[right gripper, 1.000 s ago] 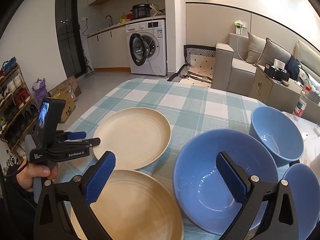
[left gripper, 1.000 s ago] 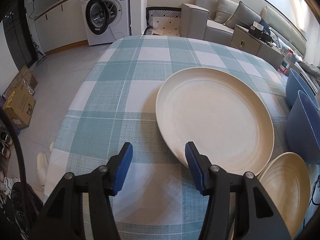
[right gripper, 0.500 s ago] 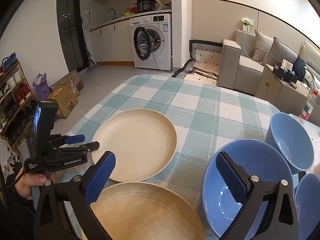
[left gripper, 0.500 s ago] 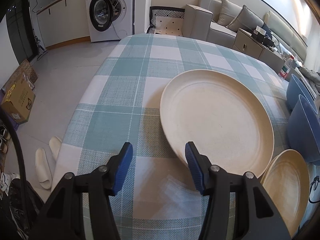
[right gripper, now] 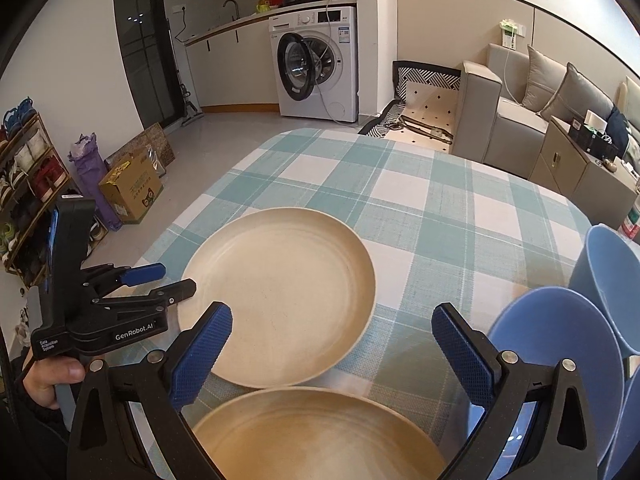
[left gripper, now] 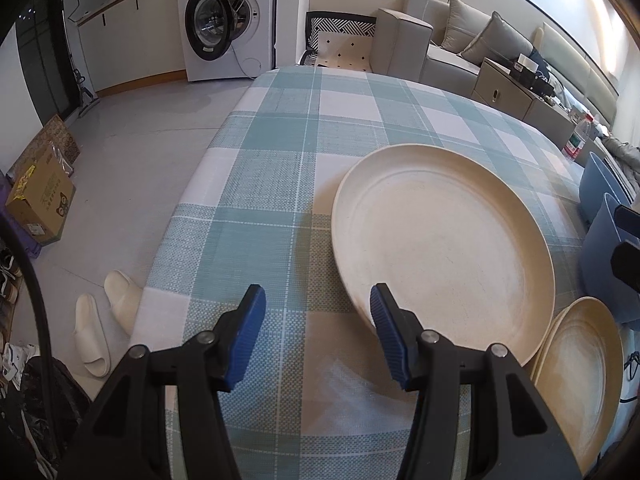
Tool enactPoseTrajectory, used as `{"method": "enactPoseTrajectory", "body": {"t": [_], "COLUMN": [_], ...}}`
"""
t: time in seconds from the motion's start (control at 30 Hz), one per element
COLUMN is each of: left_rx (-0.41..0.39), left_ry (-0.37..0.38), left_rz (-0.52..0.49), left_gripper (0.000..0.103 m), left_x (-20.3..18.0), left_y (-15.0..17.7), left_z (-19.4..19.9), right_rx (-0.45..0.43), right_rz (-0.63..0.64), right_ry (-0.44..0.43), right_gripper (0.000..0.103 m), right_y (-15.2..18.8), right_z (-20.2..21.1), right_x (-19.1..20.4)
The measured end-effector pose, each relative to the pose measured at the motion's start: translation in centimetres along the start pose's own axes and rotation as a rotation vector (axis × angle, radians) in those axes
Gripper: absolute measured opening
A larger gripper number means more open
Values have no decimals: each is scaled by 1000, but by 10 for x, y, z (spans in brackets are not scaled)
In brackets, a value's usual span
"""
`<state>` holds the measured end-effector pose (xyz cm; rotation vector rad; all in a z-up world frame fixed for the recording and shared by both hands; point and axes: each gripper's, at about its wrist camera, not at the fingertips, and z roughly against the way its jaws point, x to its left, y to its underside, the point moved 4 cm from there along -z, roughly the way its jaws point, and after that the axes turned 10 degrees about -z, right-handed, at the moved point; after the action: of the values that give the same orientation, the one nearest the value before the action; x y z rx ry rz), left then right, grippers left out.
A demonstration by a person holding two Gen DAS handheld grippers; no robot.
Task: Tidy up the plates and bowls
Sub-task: 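Close the right tool on the plate rim while the left tool grips it too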
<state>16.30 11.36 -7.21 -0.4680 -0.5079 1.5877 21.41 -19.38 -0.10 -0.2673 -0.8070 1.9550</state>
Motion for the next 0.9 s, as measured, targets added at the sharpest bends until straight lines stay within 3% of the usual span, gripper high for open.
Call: {"method": "enactPoseTrajectory", "body": {"t": [0.57,0.9], "left_rx": [5,20], "left_ry": [2,-3], "left_rz": [14,30], "left_gripper": [55,55], "left_x": [11,22], "left_y": [3,7], "left_z": [0,-5], "right_rx": [91,137], "right_rz": [22,14], "right_ry": [-7,7], "right_gripper": [101,88], "right_y": [-2,-1], "right_z": [-48,-71], "right_x": [16,13]}}
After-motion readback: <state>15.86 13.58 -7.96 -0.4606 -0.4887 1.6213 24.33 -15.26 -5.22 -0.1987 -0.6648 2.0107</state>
